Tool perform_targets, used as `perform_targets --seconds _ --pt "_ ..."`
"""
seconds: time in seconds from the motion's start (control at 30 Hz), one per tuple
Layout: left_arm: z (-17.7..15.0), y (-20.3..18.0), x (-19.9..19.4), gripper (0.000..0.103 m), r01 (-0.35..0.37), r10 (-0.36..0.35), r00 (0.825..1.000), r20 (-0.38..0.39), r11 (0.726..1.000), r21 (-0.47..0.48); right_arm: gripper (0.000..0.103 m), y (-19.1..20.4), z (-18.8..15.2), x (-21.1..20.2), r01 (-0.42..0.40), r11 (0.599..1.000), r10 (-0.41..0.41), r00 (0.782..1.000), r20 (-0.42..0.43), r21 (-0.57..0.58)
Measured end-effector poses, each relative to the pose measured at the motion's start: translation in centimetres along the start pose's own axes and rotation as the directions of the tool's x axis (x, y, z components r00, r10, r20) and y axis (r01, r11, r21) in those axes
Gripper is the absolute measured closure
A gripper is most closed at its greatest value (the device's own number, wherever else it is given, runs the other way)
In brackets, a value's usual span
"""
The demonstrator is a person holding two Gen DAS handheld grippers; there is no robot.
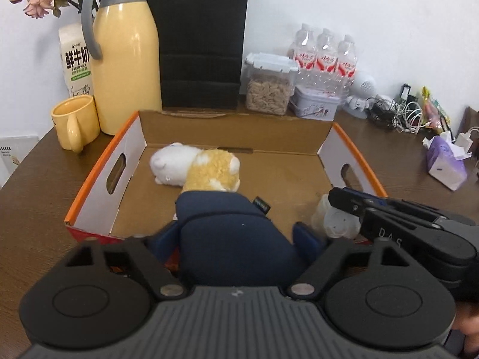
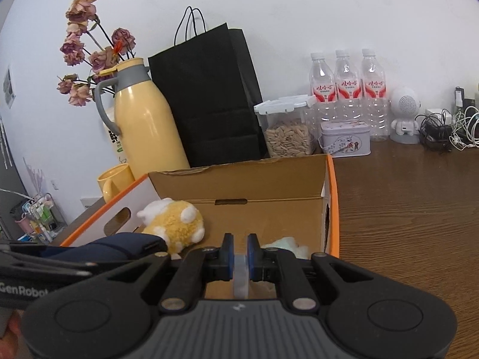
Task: Organize objects
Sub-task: 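Carry the navy pouch and white puck into the box and release both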
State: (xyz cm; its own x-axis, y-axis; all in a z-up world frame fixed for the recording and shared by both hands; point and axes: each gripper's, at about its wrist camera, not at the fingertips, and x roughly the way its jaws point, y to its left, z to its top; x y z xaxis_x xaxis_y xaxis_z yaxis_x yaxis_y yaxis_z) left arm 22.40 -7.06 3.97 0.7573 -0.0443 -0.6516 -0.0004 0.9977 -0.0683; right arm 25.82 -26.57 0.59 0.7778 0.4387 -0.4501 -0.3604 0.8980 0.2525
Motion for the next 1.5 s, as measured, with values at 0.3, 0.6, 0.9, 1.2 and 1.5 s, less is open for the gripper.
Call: perform_targets --seconds 0.3,0.6,0.9,1.2,1.5 --pt "0.1 1.6 -1.6 0.043 0.035 -0.031 0.995 0.091 0.999 -0.036 0.095 0.4 0.0 -0.7 -0.021 1.000 0.021 1.000 0.020 -0.009" --pt "2.4 3.6 -1.2 0.043 0.017 -0.004 0.965 0.261 0.999 -0.048 0.095 0.6 0.0 -0.9 -0.030 0.999 0.031 0.999 0.039 -0.011" --pt "2.0 6.5 3.8 0.043 -0.016 0.033 0.976 0.215 0.997 -0.077 0.095 0.3 -0.2 -0.2 -0.018 1.000 0.018 1.000 0.023 -0.001" --pt "1.4 7.2 4.0 0.032 -0.007 0.017 0.971 0.237 0.999 -0.041 0.091 0.6 -0.2 -0.1 -0.008 1.000 0.009 1.000 0.028 -0.023" --pt "1.3 7.2 -3.7 0.000 -0.014 0.002 0.938 0.348 0.999 0.031 0.051 3.1 0.6 -3.4 -0.003 0.993 0.013 0.996 0.084 -0.116"
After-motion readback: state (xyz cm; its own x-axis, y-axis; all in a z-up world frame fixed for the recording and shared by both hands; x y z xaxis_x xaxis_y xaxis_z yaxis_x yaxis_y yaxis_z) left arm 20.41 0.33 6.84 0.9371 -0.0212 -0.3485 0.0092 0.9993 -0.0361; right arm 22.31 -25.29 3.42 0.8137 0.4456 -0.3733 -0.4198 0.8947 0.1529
